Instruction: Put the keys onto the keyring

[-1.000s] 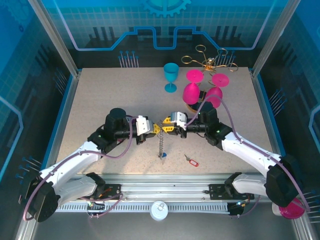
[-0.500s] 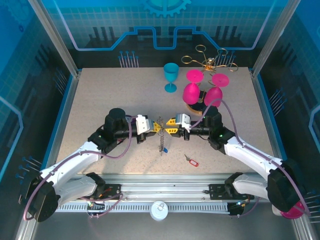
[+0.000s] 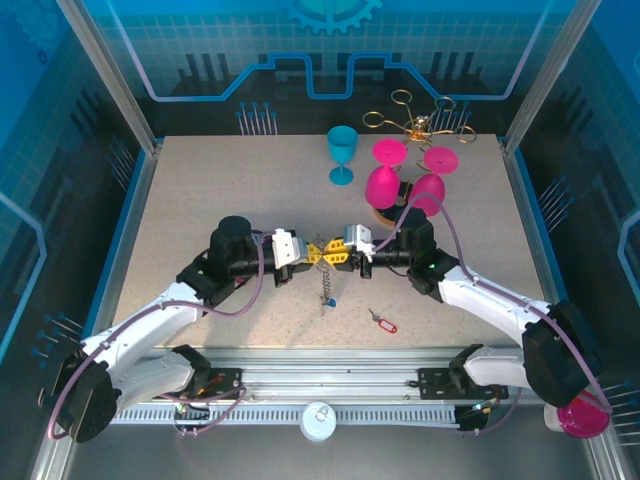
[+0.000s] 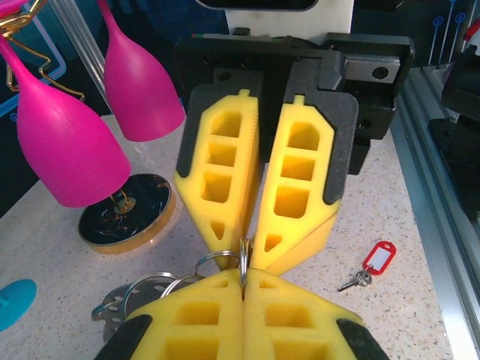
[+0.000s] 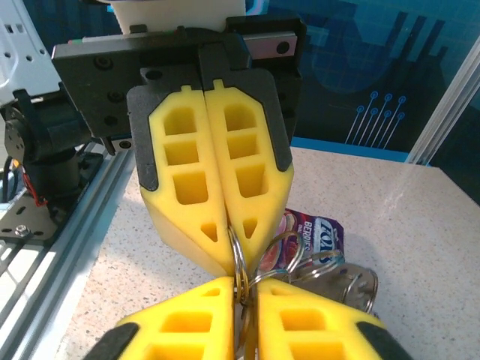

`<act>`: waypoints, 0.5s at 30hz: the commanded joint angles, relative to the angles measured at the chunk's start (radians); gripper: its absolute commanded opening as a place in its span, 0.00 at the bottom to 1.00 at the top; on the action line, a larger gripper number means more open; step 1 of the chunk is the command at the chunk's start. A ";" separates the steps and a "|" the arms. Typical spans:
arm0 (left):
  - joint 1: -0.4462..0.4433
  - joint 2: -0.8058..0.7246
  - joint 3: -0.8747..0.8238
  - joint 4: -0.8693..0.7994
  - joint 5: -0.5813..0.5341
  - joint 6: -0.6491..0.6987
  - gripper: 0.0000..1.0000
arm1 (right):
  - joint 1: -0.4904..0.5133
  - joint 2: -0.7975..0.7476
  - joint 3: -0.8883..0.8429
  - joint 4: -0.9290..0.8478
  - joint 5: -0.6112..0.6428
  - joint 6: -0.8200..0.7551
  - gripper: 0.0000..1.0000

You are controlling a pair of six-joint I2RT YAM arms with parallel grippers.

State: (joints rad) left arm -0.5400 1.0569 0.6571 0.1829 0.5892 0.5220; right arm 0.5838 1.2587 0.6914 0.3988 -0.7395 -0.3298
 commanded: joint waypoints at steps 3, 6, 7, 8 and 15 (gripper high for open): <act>-0.001 0.003 0.002 0.047 -0.014 -0.012 0.00 | 0.015 0.009 0.049 0.022 -0.014 0.002 0.00; -0.003 0.005 0.031 -0.023 -0.051 0.009 0.04 | 0.024 -0.008 0.091 -0.119 0.031 -0.078 0.00; -0.003 0.005 0.047 -0.060 -0.062 0.023 0.09 | 0.029 -0.014 0.109 -0.210 0.048 -0.122 0.00; -0.003 0.005 0.059 -0.091 -0.072 0.037 0.12 | 0.036 -0.016 0.130 -0.279 0.066 -0.161 0.00; -0.011 0.036 0.151 -0.305 -0.122 0.156 0.13 | 0.086 0.025 0.322 -0.663 0.192 -0.381 0.00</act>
State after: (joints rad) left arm -0.5430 1.0718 0.7555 0.0002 0.4995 0.6025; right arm 0.6353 1.2701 0.9276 -0.0780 -0.5777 -0.5850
